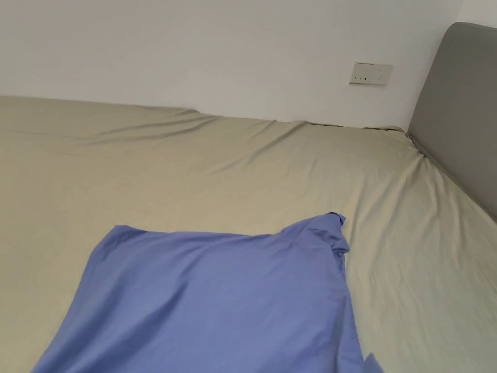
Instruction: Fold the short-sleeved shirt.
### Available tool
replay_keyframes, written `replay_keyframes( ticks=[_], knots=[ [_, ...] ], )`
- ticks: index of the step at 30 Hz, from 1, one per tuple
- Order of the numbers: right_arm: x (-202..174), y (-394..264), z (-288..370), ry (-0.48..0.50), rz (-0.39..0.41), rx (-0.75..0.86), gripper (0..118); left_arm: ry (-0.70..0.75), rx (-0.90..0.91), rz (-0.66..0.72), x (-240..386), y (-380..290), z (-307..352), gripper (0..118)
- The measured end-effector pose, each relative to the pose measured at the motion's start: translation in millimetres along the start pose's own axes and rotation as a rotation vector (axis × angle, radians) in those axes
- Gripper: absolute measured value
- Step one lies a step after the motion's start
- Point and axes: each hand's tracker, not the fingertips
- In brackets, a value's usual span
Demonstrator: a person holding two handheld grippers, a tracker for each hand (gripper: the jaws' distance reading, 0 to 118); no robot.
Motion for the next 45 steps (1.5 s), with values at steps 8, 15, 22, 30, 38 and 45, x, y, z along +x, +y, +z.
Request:
replay_keyframes(
  ticks=[8, 15, 22, 30, 38, 45],
  knots=[
    [16.9, -27.8, -54.4, -0.108, -0.036, -0.259, 7, 0.155, -0.193, -0.052, -7.7, -19.7, -36.6, 0],
    [15.7, -27.8, -53.2, -0.148, -0.016, -0.245, 8, 0.166, -0.226, -0.027, -6.9, -25.0, -39.8, 3],
    [-13.2, 12.7, 4.8, -0.239, 0.107, 0.081, 118, 0.113, 0.015, -0.133, 23.1, 4.3, 18.9, 115],
    [-42.4, 19.8, 16.0, -0.313, 0.229, 0.176, 118, 0.068, 0.102, -0.187, 45.7, 6.5, 39.4, 118],
    [-41.3, -4.0, 11.0, -0.291, 0.190, 0.080, 2, 0.089, 0.072, -0.209, 42.3, -29.3, 47.4, 0],
    [-40.0, -4.0, 9.7, -0.259, 0.164, 0.058, 2, 0.057, 0.030, -0.175, 35.0, -35.1, 35.9, 0]
  ],
)
